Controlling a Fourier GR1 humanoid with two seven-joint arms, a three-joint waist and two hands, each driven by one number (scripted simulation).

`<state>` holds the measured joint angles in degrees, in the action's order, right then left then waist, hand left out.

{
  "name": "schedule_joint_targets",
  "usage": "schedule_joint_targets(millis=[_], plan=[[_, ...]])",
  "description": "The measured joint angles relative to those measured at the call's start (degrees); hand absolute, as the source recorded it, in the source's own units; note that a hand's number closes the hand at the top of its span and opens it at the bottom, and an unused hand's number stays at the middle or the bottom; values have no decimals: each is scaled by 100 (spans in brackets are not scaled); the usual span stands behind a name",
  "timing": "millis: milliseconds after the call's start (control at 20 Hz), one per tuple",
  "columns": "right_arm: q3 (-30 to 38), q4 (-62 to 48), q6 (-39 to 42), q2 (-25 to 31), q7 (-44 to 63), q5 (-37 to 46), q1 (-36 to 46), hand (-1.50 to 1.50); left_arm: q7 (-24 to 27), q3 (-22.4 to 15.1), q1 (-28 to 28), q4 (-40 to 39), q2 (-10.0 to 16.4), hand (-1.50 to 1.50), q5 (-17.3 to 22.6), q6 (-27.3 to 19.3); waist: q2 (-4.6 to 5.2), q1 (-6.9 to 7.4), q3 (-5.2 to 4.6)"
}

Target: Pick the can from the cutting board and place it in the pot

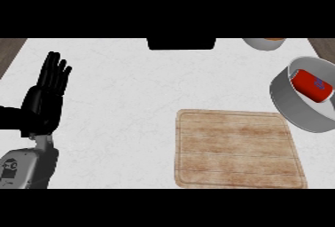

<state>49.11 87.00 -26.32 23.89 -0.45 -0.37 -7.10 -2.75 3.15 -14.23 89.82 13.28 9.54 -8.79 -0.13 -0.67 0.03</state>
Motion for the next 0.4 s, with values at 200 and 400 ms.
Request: schedule_joint_targets(millis=[200,400], plan=[[497,-129,434,51,-354,-452,-336,-150,36,5,81,53,-52,0,-42,55,2,13,-2],[914,-181,855,-82,-689,-819,-724,-150,-31,91,-1,-9,-30,0,-60,90,4,10,-3]])
